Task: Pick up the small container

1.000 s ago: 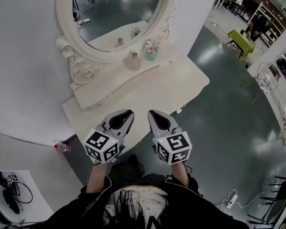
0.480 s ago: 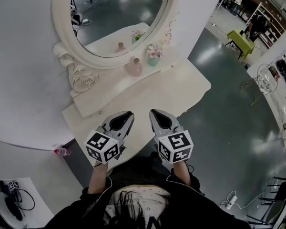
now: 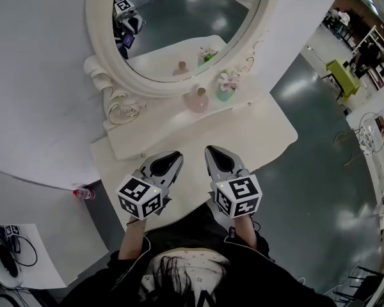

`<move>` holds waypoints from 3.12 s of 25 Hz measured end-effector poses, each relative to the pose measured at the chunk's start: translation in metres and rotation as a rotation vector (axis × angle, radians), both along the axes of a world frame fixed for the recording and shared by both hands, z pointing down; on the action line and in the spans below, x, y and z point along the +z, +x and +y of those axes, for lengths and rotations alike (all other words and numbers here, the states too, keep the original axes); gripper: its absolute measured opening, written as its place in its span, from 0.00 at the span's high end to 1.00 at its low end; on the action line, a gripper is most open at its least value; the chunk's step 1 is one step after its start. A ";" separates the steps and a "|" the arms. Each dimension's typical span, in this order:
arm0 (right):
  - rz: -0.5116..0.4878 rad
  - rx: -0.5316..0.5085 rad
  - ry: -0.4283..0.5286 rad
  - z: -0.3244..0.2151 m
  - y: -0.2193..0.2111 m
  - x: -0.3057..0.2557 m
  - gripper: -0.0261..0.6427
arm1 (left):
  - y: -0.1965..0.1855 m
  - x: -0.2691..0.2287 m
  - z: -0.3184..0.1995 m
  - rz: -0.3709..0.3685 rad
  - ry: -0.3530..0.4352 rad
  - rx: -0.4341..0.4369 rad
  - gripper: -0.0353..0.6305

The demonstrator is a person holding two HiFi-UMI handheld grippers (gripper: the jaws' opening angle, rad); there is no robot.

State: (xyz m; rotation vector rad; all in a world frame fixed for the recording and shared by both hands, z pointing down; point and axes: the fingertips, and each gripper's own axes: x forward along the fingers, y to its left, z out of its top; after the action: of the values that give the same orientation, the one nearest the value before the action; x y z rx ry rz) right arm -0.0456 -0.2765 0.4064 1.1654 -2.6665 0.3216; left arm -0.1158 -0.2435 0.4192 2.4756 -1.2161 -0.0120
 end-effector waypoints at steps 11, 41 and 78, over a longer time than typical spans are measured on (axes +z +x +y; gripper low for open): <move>0.005 -0.128 -0.024 -0.077 -0.004 0.015 0.94 | -0.017 0.010 -0.048 -0.019 -0.051 -0.190 0.93; 0.135 -0.379 0.003 -0.223 -0.043 0.086 0.73 | -0.044 0.033 -0.068 -0.085 -0.195 -0.479 0.93; 0.093 -0.469 -0.039 -0.195 -0.072 0.074 0.74 | -0.037 0.056 -0.063 -0.022 -0.280 -0.439 0.77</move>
State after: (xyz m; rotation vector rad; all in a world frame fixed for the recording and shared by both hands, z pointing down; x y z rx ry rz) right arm -0.1172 -0.4719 0.4807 0.5016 -2.7283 0.2277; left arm -0.1529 -0.3067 0.4753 1.9397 -1.6247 0.0634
